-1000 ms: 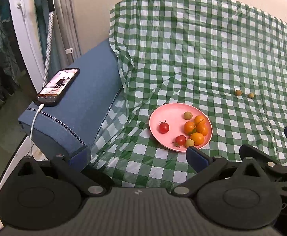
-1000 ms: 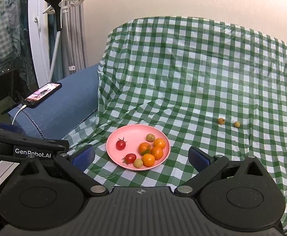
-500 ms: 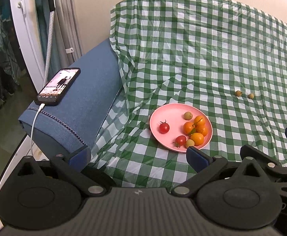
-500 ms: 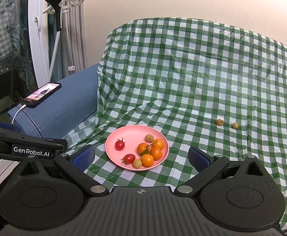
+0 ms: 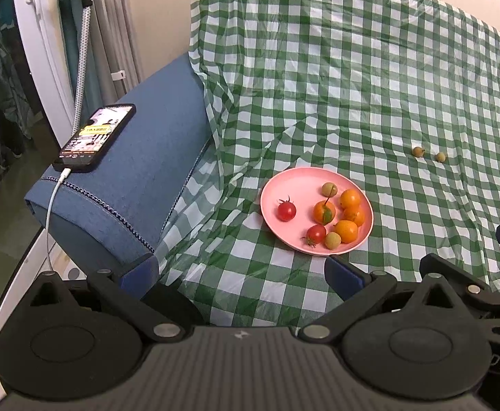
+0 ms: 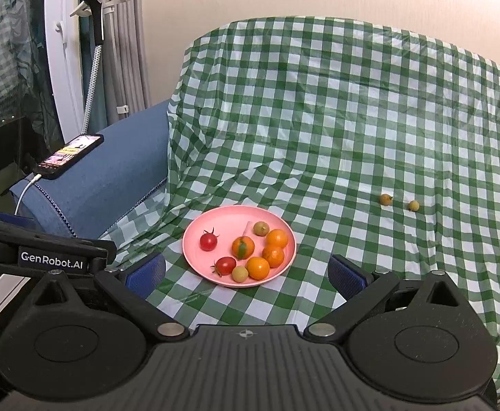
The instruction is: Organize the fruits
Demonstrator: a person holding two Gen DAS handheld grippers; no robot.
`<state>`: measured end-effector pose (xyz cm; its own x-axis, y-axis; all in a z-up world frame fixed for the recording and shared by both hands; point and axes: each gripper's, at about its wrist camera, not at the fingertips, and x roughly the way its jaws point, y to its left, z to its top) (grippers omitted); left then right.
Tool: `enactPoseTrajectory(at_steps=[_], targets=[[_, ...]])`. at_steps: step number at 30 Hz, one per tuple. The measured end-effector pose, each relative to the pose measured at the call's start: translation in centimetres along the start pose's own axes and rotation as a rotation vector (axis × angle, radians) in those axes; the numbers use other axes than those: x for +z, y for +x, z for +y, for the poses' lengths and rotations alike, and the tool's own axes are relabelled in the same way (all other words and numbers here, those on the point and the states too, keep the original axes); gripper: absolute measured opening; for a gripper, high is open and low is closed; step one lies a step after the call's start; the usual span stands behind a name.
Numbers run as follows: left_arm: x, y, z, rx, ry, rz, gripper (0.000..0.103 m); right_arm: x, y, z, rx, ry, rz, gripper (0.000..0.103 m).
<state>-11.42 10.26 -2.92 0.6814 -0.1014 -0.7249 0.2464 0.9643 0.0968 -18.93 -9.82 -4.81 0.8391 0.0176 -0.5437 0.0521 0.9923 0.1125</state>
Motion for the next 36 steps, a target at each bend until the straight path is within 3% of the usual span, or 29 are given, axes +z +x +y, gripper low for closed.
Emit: enactPoseTrajectory(at_steps=[25, 30, 36], targets=[[1.8, 5.0, -2.6, 0.032, 0.06, 0.105, 0.103, -0.9, 5.0, -3.5, -0.003, 0.089, 0.089, 0.1], [3.4, 7.3, -4.8, 0.018, 0.095, 0.144, 0.103, -1.1, 6.5, -5.9, -0.04, 0.133, 0.094, 0.1], [7.4, 11.0, -9.4, -0.051, 0.12, 0.173, 0.103, -0.9, 9.0, -12.0, -0.144, 0.187, 0.086, 0.1]])
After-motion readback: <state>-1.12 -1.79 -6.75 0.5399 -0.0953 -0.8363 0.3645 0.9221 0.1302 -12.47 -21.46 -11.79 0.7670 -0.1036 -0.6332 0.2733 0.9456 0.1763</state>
